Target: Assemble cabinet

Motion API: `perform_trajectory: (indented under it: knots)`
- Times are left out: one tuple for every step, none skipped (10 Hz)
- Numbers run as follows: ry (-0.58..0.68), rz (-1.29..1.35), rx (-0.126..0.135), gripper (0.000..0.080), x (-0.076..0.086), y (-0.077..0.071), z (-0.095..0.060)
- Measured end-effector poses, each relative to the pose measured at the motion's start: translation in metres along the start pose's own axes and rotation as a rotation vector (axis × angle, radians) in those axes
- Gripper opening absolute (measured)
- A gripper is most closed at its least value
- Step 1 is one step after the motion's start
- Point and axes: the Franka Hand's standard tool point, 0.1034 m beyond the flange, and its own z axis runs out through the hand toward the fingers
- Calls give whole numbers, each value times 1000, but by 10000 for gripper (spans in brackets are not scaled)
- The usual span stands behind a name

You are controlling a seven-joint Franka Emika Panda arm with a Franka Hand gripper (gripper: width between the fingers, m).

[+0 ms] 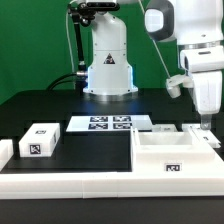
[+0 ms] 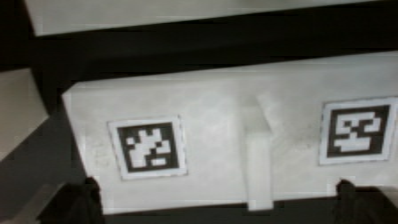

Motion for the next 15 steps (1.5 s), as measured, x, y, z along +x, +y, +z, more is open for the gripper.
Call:
perform_trajectory:
  knots:
    - [10,-6,-7,649,1,0,4]
    - [10,-6,-4,649,1,-1,6]
    - [9,-4,0,649,0,-2,8]
    - [8,-3,6,649,-1,-4,11]
    - [7,0,7,649,-2,-4,12]
    - [7,1,7,636,-2,-4,12]
    - [7,1,8,636,-2,-4,12]
    - [7,2,8,467,-2,-4,12]
    - [7,2,8,284,-2,-4,12]
    - [7,2,8,149,-2,-4,12]
    - [7,2,8,149,-2,-4,12]
    - [7,2,8,59,-2,-4,12]
    - [7,3,8,59,-2,-4,12]
    - [7,3,8,59,-2,-4,12]
    - [7,3,8,59,-2,-4,12]
